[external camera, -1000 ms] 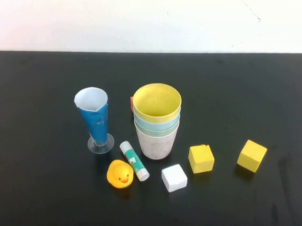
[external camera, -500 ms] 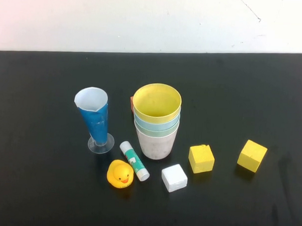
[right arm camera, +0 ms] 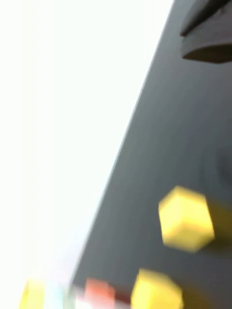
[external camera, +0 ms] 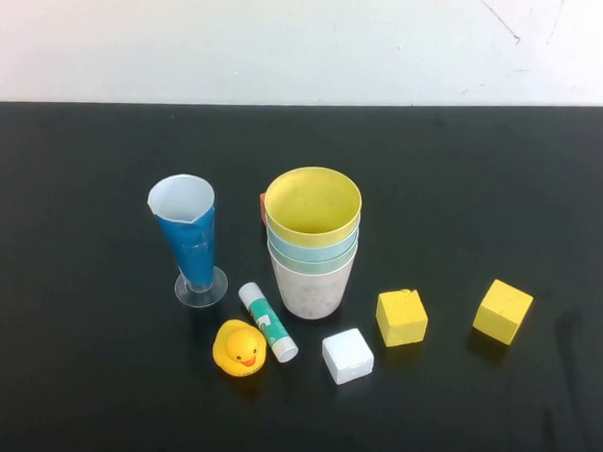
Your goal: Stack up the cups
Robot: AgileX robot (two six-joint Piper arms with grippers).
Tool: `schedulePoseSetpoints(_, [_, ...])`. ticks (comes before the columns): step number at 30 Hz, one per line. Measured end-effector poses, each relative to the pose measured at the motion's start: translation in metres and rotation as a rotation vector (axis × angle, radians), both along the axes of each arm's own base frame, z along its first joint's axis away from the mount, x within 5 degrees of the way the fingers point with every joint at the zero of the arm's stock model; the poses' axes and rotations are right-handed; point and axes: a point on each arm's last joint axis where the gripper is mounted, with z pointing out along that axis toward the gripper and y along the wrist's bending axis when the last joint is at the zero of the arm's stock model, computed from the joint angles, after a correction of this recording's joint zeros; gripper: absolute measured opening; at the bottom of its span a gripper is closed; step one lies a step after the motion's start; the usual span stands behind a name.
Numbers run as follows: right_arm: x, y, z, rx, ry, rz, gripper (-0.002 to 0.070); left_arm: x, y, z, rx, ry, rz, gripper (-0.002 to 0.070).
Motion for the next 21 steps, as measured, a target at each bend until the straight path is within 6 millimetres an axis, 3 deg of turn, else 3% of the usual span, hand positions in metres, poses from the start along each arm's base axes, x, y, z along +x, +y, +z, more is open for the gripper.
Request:
schedulePoseSetpoints(6, [-0.005,-0.012,-0.001,0.025,-0.004,-0.197,-0.0001,0.0,0.0,0.0,0.0,0.0,0.0,-0.0001])
schedulePoseSetpoints(14, [-0.014,-0.028,-0.033,0.03,0.32,-0.47,-0.0001,0.0,0.0,0.0,0.0,0.0,0.0,-0.0001])
schedulePoseSetpoints(21, [-0.014,-0.026,-0.037,0.035,0.366,-0.427,-0.0001,0.0,0.0,0.0,0.0,0.0,0.0,-0.0002])
